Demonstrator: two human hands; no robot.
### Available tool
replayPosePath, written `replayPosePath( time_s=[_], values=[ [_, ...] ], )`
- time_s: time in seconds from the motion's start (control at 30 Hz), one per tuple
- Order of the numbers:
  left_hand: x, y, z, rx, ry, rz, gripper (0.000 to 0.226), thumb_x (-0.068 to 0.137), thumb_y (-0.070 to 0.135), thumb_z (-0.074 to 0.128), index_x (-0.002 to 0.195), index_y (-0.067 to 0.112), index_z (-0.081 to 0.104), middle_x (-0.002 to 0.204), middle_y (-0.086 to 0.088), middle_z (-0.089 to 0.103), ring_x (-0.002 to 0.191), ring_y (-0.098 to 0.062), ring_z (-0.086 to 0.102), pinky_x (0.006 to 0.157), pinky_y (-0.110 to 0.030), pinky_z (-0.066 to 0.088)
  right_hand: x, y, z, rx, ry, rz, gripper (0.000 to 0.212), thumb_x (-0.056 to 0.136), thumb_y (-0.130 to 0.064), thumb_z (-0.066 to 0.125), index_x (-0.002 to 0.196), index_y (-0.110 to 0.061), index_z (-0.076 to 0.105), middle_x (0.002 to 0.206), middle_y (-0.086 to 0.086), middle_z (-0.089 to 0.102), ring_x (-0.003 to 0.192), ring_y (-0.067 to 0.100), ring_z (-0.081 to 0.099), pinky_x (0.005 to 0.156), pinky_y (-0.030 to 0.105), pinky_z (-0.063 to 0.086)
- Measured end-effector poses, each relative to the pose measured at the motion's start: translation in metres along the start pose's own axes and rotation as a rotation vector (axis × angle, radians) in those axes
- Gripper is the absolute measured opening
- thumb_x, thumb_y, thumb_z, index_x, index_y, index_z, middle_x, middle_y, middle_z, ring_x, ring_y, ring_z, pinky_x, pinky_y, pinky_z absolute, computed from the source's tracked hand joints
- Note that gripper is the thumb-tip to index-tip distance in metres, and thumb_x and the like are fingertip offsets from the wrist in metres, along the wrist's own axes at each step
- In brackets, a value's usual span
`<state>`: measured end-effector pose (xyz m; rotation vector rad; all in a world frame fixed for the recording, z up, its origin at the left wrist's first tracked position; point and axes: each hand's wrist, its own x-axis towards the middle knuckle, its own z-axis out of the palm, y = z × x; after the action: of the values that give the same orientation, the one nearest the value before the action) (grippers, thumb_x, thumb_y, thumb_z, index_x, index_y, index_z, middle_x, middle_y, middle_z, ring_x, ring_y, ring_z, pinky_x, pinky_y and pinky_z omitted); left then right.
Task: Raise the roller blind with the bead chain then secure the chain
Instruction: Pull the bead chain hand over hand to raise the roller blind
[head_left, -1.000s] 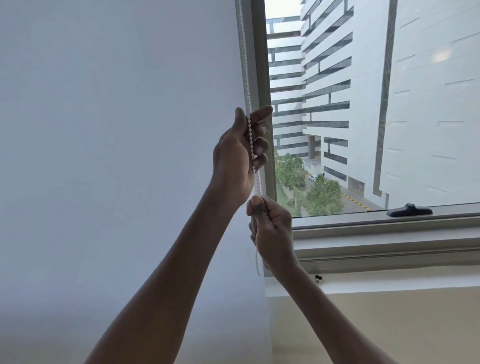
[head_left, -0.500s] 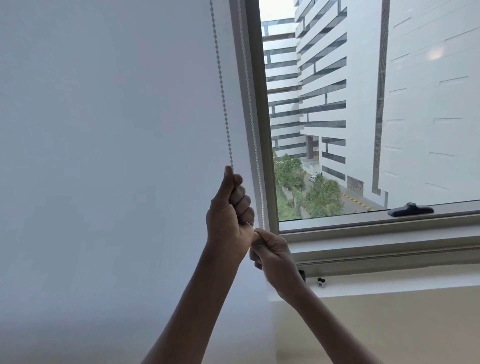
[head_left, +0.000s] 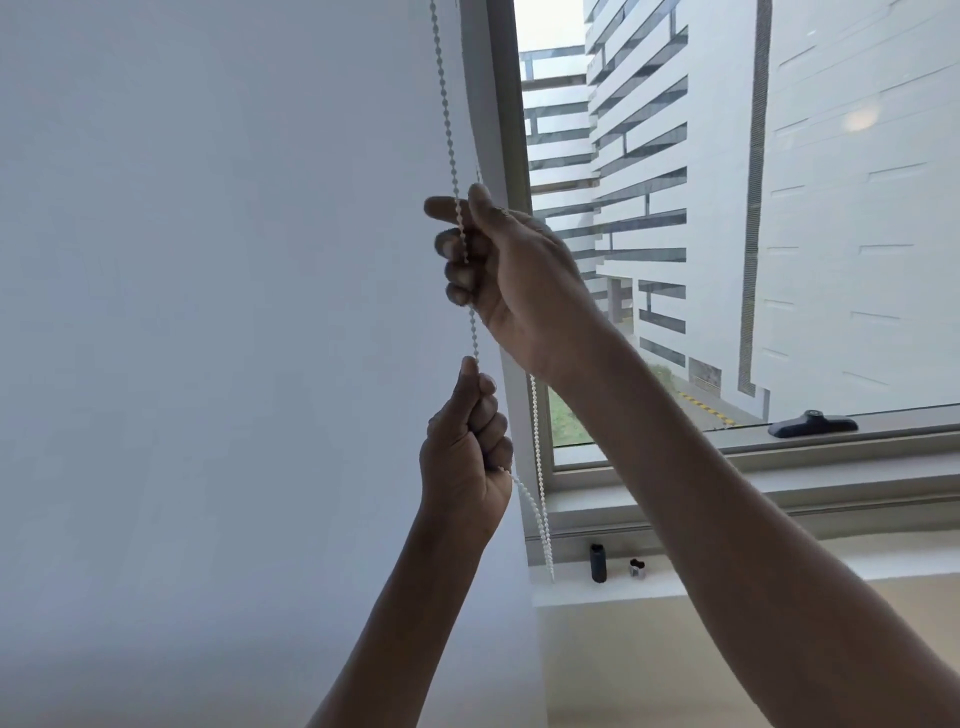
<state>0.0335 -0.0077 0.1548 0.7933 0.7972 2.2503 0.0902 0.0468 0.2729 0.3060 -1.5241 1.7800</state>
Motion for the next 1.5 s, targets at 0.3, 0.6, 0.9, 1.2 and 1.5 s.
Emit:
replayPosePath(
  time_s=[0.3,0.6,0.9,1.2,1.5],
  values=[
    [0.004,0.0,-0.002,0.128,-0.041,0.007,0.051,0.098,0.028,0.057,0.048,0.026,0.053,0.041,0.013,0.027,0.036,-0.004,0.022,0.038,-0.02,0.017,-0.01,0.02,0.009,0.169,0.193,-0.22,0.033,0.101,-0.027,0.049,0.072,-0.017,0.063,0.048,-0.01,0.02,0.038,0.006,0.011,0.037,0.015,0.014],
    [0.026,0.053,0.022,0.445,-0.17,0.127,0.052,0.106,0.039,0.026,0.123,0.008,0.064,0.125,-0.015,0.068,0.117,-0.024,0.065,0.105,-0.038,0.047,-0.04,0.066,-0.014,0.108,0.202,-0.239,0.035,0.101,-0.02,0.047,0.071,-0.006,0.059,0.041,-0.01,0.031,0.031,0.002,0.023,0.034,0.014,0.02],
    [0.043,0.085,0.069,0.206,-0.218,0.078,0.041,0.103,0.045,0.037,0.091,0.02,0.067,0.064,0.009,0.045,0.052,-0.006,0.031,0.046,-0.02,0.023,-0.072,0.123,-0.024,0.091,0.243,-0.067,0.031,0.096,-0.029,0.053,0.069,-0.017,0.061,0.048,-0.008,0.018,0.037,0.006,0.013,0.038,0.014,0.014],
    [0.037,0.049,0.044,0.025,-0.023,0.158,0.054,0.095,0.039,0.058,0.051,0.025,0.029,0.044,0.01,0.02,0.038,-0.007,0.012,0.034,-0.022,0.011,-0.078,0.143,-0.04,0.093,0.212,-0.006,0.046,0.102,-0.019,0.046,0.058,-0.025,0.059,0.048,-0.009,0.025,0.039,0.005,0.019,0.038,0.017,0.021],
    [0.03,0.041,0.021,0.001,0.014,0.169,0.055,0.092,0.033,0.06,0.047,0.023,0.031,0.041,0.009,0.021,0.035,-0.006,0.014,0.033,-0.02,0.013,-0.055,0.122,-0.056,0.04,0.1,0.004,0.04,0.085,-0.016,0.043,0.112,0.0,0.068,0.101,0.02,0.067,0.093,0.028,0.056,0.079,0.038,0.039]
  ],
)
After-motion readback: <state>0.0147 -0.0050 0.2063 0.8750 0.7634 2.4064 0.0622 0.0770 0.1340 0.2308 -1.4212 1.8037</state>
